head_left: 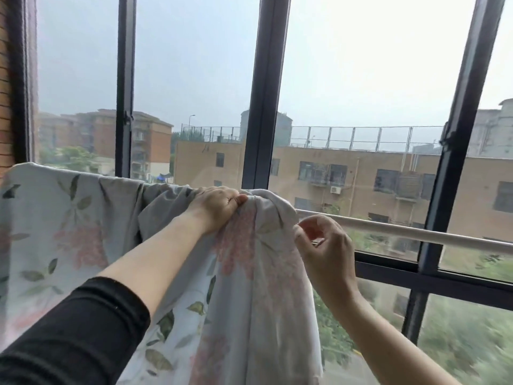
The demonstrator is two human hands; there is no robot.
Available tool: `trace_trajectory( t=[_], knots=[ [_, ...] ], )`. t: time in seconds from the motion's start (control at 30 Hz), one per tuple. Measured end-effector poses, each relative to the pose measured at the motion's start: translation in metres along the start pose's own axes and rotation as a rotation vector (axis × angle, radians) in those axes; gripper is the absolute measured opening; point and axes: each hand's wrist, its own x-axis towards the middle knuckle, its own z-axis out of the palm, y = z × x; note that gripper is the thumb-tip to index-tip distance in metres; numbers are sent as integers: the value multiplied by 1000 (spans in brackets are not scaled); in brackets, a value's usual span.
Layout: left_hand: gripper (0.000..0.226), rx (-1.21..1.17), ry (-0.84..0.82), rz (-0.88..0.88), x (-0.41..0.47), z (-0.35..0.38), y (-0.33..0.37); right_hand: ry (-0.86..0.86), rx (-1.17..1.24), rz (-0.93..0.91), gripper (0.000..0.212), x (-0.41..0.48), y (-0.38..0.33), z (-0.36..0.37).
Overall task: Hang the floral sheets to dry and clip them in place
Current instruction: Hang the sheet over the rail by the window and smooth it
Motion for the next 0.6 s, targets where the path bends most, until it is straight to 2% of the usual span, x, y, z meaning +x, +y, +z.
trace_trajectory(
  t=[0.07, 0.17, 0.23, 0.27, 0.3, 0.43, 0.53, 0.6],
  knots=[
    [66, 4, -9, -16, -1, 0, 5, -52, -2, 137, 19, -28, 15, 8],
    [58, 16, -17, -25, -2, 0, 11, -141, -10, 330, 56, -53, 37, 19],
    [48, 16, -15, -35, -3, 2, 9, -214, 48, 380, 75, -62, 42, 22],
    [47, 16, -18, -39, -4, 2, 8, -243, 101, 387, 78, -63, 42, 22],
    [46, 16, -18, -43, -4, 2, 8, -260, 135, 385, 71, -64, 39, 21],
    [46, 16, -32, -61, -5, 0, 9, -319, 154, 349, 15, -56, 29, 22],
    [47, 33, -62, -68, -2, 0, 9, -433, 209, 378, 35, -56, 27, 29],
    [47, 41, -62, -71, -2, 1, 7, -443, 238, 397, 39, -57, 28, 33]
  ],
)
